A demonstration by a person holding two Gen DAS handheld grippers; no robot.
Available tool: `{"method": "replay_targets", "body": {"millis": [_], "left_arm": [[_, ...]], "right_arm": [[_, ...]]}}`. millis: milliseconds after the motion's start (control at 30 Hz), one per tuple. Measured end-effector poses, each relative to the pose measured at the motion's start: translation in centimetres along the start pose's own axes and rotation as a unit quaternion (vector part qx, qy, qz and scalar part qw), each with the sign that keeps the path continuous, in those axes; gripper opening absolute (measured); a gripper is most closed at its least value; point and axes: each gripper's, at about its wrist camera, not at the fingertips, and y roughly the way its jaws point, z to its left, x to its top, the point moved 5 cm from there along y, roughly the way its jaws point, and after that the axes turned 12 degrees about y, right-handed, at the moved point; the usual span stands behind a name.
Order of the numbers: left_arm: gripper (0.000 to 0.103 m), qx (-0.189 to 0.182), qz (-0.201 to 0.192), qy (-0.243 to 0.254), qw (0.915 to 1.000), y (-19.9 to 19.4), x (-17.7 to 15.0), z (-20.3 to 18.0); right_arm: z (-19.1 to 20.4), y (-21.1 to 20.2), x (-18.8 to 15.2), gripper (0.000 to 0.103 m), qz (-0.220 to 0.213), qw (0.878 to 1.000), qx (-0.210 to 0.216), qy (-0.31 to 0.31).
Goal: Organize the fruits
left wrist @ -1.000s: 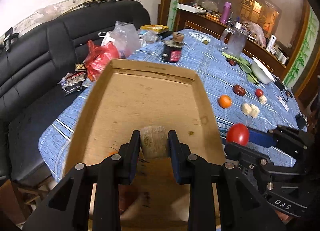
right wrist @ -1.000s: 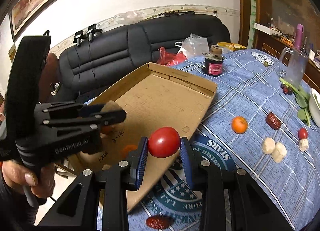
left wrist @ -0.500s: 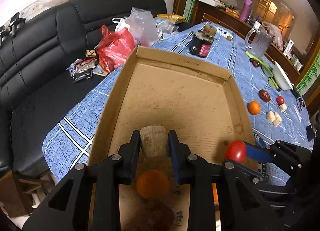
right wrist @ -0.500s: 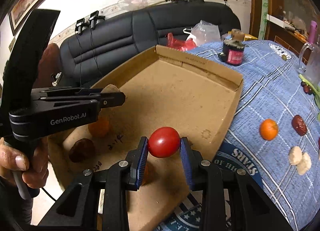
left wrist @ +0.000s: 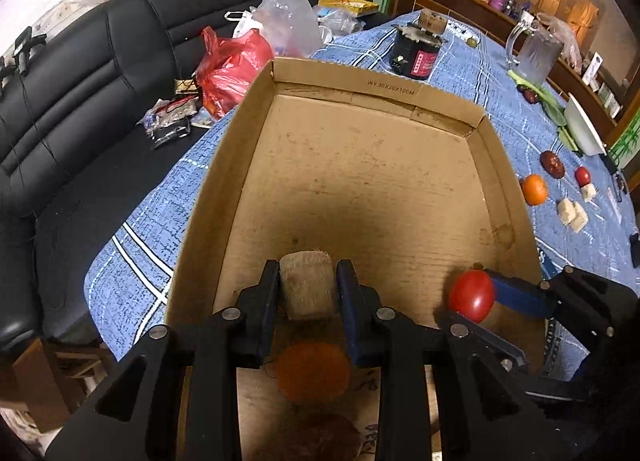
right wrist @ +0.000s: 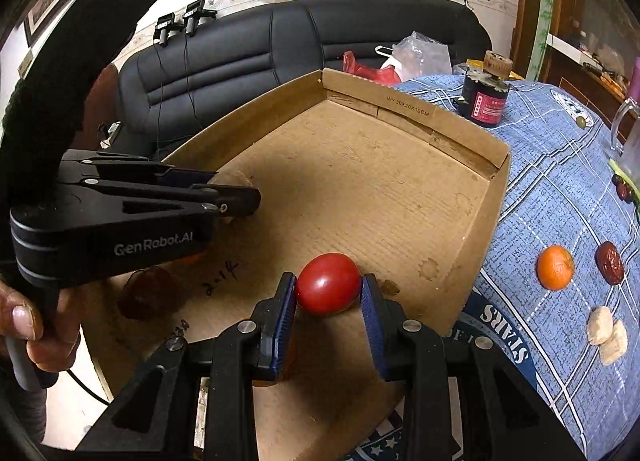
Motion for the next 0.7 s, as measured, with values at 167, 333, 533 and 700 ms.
{"method": "replay_targets", "body": {"millis": [167,333,533,700], "left_arm": [[0.052,0.004,-0.002,-0.009,1.0000,-0.4,-0.2,0.1],[0.052,0.006,-0.013,-0.009,0.9999,-1.3,-0.4,0.0],[0.052,0.004,-0.035,-0.013,0.9993,-2.9,-0.9,-0.6],[0.052,0.008,-0.060,-0.007,0.9982,-4.9,-1.2,-1.6]], "right_arm": [[-0.1,-0.8,0.0,0.047,-0.007,1.000,-0.003,0.001],[0.1,-1.9,-0.1,0.047,-0.015,1.000,0.001,0.003],[-0.1,-3.9,-0.5,0.047,-0.030,0.999,0.003,0.011],[-1.3,-6.1,-1.3,0.047,-0.048,0.998,0.008,0.035]]}}
